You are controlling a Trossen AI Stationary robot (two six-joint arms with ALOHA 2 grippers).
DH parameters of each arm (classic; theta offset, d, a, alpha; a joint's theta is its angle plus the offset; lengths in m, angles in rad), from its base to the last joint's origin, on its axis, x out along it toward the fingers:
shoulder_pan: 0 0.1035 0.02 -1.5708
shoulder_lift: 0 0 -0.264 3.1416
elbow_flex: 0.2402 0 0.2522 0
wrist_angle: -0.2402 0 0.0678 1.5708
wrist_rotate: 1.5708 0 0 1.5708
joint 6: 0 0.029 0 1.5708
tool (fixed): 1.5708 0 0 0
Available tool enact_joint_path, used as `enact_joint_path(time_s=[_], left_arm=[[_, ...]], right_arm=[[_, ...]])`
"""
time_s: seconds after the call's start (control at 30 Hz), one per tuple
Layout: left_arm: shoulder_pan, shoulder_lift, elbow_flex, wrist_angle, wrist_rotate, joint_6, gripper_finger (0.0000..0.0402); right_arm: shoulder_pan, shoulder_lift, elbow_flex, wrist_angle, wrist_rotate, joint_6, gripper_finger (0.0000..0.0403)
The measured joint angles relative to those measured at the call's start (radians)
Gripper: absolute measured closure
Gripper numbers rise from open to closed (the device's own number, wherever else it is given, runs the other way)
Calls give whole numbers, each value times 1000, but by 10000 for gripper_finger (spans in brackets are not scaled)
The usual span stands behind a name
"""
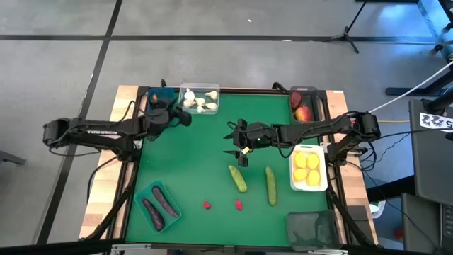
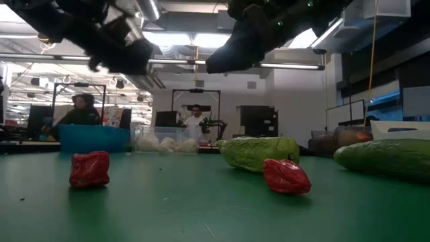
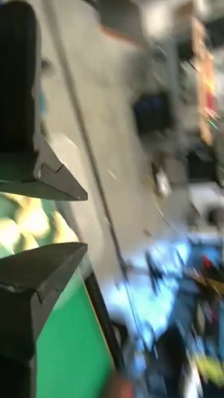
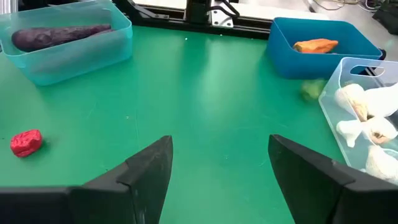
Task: Sort produce into baskets
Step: Put the green chili pepper into the blue bin
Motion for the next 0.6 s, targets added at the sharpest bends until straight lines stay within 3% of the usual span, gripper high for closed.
enact_joint_path(time_s=[0.17,0.3,0.37,0.47,0.53,0.6], left_arm=[[108,-10,-2,-254,-19,-235,253],[174,1,-18,-325,6,-337,240],[180,1,-23,-273,105,-265,238],[178,1,-24,-211,344,-116,238],[178,1,-24,-183,502,-95,238],[168,1,-24,-178,583,-125,238]], right_arm=[[0,0,0,0,0,0,139],[0,0,0,-2,-1,3,139],[0,0,0,-2,-10,1,139],[0,0,0,-2,-10,-7,139],[0,1,0,3,-9,-15,139],[0,1,0,30,12,-15,139]])
